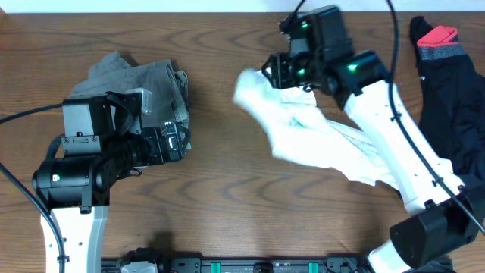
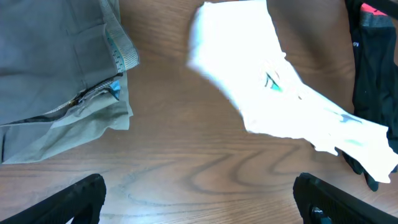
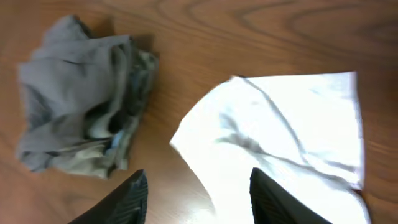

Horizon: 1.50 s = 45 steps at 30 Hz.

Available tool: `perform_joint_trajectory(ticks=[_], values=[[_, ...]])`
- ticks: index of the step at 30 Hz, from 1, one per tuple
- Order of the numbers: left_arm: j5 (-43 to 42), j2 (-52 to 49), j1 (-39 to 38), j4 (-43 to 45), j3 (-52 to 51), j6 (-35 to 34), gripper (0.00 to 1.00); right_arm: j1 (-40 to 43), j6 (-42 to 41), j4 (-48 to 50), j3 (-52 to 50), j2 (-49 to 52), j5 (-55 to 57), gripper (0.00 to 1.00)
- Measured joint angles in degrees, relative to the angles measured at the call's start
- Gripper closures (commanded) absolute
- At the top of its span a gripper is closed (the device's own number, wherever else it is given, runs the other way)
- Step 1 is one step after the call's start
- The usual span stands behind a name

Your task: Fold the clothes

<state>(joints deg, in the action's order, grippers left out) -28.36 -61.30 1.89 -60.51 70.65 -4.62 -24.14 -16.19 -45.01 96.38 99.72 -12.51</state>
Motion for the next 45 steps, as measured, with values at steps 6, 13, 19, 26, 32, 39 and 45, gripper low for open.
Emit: perform_joint_trajectory(ticks=[6, 13, 19, 26, 32, 39, 45], values=[[0.0, -0.7, -4.1, 0.0, 0.0, 0.9, 0.02, 5.1, -0.2, -7.7, 0.0, 0.0, 5.1, 0.40], [1.0, -8.0, -12.8, 1.9, 0.0, 2.1, 0.06, 16.0, -0.2, -16.4, 0.0, 0.0, 7.7, 0.38], [1.8, -19.5, -23.6, 8.9, 0.0, 2.7, 0.34, 24.2, -0.2, -21.5, 0.0, 0.0, 7.7, 0.36], [1.7, -35.6, -33.0, 17.0, 0.0, 1.6, 0.45, 28.8, -0.1, -24.1, 0.0, 0.0, 7.6, 0.34], [2.0, -44.2, -37.4, 22.9, 0.0, 0.6, 0.42, 31.0, 0.1, -24.7, 0.0, 0.0, 7.6, 0.33], [4.6, -48.1, -39.2, 30.0, 0.0, -0.3, 0.33, 31.4, 0.5, -25.2, 0.0, 0.0, 7.6, 0.33], [5.1, -51.7, -40.2, 33.9, 0.0, -0.5, 0.45, 31.4, 0.7, -25.3, 0.0, 0.0, 7.6, 0.33]])
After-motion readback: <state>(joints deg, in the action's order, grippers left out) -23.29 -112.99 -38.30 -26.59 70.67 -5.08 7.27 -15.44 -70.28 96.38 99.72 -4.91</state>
